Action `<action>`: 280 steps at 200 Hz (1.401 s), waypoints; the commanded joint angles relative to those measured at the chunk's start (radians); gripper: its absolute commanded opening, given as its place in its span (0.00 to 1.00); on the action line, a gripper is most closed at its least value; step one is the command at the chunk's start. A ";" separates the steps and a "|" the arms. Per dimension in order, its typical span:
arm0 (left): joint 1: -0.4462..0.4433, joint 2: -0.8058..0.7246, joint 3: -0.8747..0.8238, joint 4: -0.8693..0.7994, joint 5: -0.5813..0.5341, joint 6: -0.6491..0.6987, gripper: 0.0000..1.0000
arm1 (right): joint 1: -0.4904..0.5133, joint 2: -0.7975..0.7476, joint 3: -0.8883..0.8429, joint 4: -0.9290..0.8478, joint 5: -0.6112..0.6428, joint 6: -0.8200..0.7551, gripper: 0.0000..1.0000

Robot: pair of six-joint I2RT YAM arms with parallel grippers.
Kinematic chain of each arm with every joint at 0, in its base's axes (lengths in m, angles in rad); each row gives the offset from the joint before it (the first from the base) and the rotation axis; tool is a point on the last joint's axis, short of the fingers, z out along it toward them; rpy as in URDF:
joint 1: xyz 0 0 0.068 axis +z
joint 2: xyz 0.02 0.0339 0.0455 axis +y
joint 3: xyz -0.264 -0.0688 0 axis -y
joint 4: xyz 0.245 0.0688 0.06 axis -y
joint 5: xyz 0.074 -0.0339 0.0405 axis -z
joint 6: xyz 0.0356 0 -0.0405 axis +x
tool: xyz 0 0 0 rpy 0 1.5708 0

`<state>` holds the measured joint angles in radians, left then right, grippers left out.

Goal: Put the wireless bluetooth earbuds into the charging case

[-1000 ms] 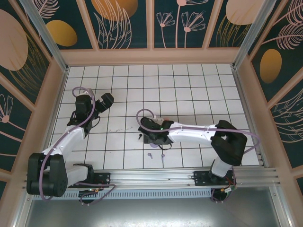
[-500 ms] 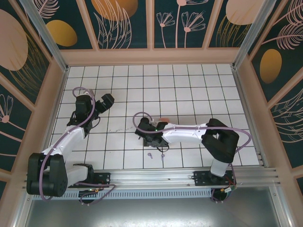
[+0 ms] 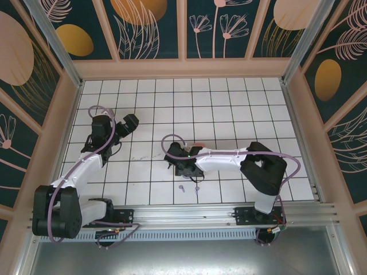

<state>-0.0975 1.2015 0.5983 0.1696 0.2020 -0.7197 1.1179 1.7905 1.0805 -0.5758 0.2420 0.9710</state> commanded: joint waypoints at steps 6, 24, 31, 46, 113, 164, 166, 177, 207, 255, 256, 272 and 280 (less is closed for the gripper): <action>-0.004 -0.004 0.034 -0.018 0.005 0.019 0.99 | -0.009 0.022 0.016 0.014 -0.007 -0.021 0.68; -0.004 -0.003 0.037 -0.020 0.005 0.019 0.99 | -0.011 0.034 0.018 0.023 -0.015 -0.024 0.67; -0.004 -0.001 0.037 -0.019 0.005 0.019 0.99 | -0.010 0.038 0.019 0.025 -0.017 -0.026 0.66; -0.004 0.001 0.037 -0.019 0.002 0.019 0.99 | -0.009 0.047 0.021 0.033 -0.026 -0.027 0.64; -0.004 0.010 0.040 -0.024 -0.003 0.023 0.99 | 0.011 0.054 0.022 0.033 -0.043 -0.016 0.63; -0.004 0.006 0.034 -0.020 -0.006 0.022 0.99 | 0.036 0.054 0.026 0.003 -0.038 0.017 0.65; -0.004 0.006 0.034 -0.019 -0.006 0.022 0.99 | 0.036 0.054 0.026 0.003 -0.039 0.019 0.65; -0.005 0.005 0.034 -0.020 -0.007 0.021 0.99 | 0.040 0.056 0.022 0.003 -0.040 0.024 0.65; -0.005 0.005 0.032 -0.022 -0.007 0.022 0.99 | 0.043 0.062 0.015 0.008 -0.041 0.034 0.64; -0.004 -0.019 0.026 -0.007 0.034 -0.085 0.99 | 0.043 0.059 0.016 0.012 -0.038 0.039 0.48; -0.004 -0.021 0.024 -0.005 0.037 -0.087 0.99 | 0.043 0.060 0.017 0.012 -0.037 0.038 0.47; -0.004 -0.057 0.001 0.030 0.050 -0.139 0.99 | 0.043 0.040 0.029 0.003 -0.025 0.039 0.46; -0.004 -0.074 -0.007 0.043 0.059 -0.147 0.99 | 0.043 0.027 0.039 0.000 -0.017 0.040 0.45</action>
<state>-0.0975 1.1877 0.6079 0.1551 0.2214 -0.7853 1.1435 1.8206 1.0981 -0.5781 0.2508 0.9901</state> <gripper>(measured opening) 0.988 0.481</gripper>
